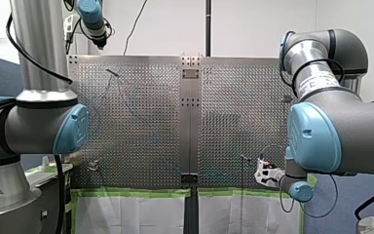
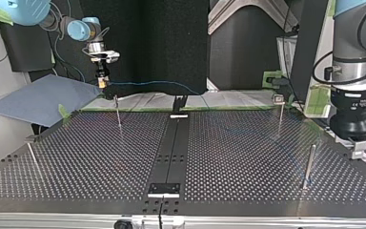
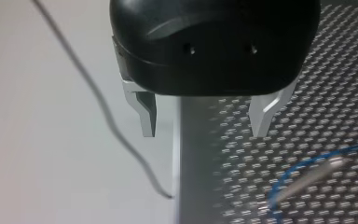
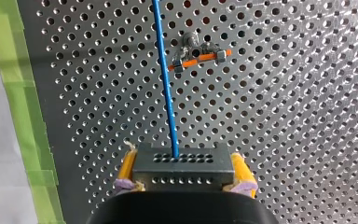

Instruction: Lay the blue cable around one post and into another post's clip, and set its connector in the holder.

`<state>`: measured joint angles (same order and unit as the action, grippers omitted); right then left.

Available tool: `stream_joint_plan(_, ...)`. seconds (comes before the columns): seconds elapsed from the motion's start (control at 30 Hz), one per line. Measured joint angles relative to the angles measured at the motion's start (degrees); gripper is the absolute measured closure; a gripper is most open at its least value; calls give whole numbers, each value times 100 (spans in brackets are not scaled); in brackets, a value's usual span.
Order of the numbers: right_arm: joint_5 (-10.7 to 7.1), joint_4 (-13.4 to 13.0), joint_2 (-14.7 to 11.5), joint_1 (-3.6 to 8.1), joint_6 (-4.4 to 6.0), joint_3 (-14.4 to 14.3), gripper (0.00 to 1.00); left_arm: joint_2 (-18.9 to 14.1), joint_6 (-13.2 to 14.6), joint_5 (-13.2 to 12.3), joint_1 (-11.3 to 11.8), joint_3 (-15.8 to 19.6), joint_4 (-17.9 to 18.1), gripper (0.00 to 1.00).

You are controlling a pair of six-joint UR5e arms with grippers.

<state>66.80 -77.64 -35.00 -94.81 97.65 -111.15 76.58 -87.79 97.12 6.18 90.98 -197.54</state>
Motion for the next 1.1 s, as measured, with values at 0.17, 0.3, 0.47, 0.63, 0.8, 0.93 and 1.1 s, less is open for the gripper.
stream_joint_plan(0.17, 1, 9, -2, -1, 1, -1, 79, 12, 41, 3, -30, 209, -270, 0)
stream_joint_plan(0.3, 1, 13, -2, -5, 1, -1, 79, 12, 55, 7, -47, 263, -496, 0)
stream_joint_plan(0.47, 7, 24, -2, -7, 1, -2, 79, 17, 60, 16, -54, 268, -744, 0)
stream_joint_plan(0.63, 9, 28, 1, -10, 1, -2, 79, 16, 61, 49, -56, 270, -866, 0)
stream_joint_plan(0.8, 9, 29, 0, -12, 1, -1, 79, 15, 58, 96, -57, 272, -879, 0)
stream_joint_plan(0.93, 9, 29, -2, -13, 1, 0, 79, 14, 58, 133, -57, 272, -878, 0)
stream_joint_plan(1.1, 10, 28, -1, -13, 1, 0, 79, 12, 50, 200, -57, 271, -878, 0)
